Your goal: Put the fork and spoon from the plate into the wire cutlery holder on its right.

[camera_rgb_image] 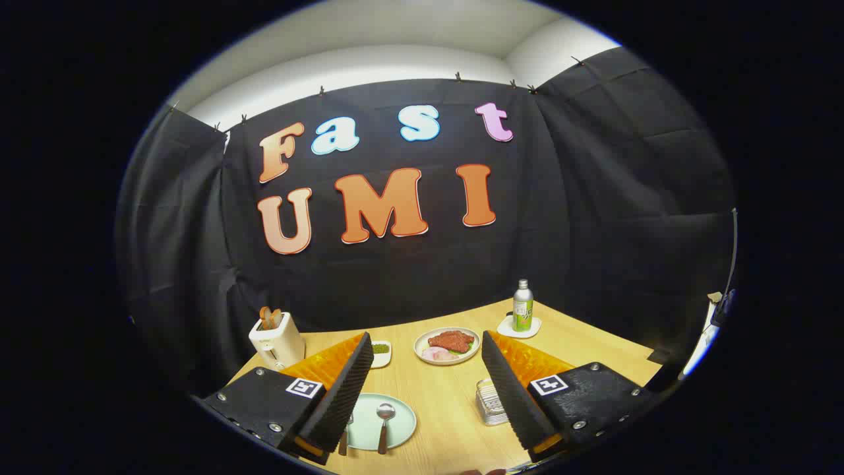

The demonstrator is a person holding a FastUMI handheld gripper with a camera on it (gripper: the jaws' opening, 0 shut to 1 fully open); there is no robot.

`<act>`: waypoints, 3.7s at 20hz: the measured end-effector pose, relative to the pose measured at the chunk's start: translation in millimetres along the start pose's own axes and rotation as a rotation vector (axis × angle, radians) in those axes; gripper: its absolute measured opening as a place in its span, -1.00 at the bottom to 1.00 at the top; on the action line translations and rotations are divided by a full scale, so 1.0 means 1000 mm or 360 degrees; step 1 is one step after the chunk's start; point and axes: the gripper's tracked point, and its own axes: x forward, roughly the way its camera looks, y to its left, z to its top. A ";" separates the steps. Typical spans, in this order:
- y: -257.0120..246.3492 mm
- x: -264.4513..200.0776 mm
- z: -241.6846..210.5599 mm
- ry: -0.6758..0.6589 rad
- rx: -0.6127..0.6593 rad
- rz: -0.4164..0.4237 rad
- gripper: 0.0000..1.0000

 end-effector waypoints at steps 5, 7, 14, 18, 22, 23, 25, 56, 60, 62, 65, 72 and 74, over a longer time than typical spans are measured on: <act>0.015 0.004 0.000 0.0056 -0.0020 0.0007 0.97; 0.015 0.005 0.007 0.0023 -0.0050 -0.0013 0.97; 0.021 0.011 0.007 0.0022 -0.0089 -0.0021 0.97; 0.031 0.014 0.005 0.0030 -0.0137 0.0004 0.97; 0.038 0.019 0.002 0.0036 -0.0161 0.0024 0.97; 0.039 0.019 0.001 0.0031 -0.0167 0.0026 0.97; 0.041 0.023 -0.003 0.0032 -0.0186 0.0025 0.97; 0.084 0.066 -0.265 0.0789 -0.0524 0.0186 0.80; 0.079 0.068 -0.278 0.0867 -0.0577 0.0167 0.22; 0.076 0.068 -0.286 0.0924 -0.0579 0.0165 -0.13; 0.071 0.068 -0.296 0.1008 -0.0586 0.0152 -0.46; 0.066 0.068 -0.300 0.1068 -0.0600 0.0150 -0.83; 0.065 0.068 -0.299 0.1081 -0.0588 0.0150 -0.90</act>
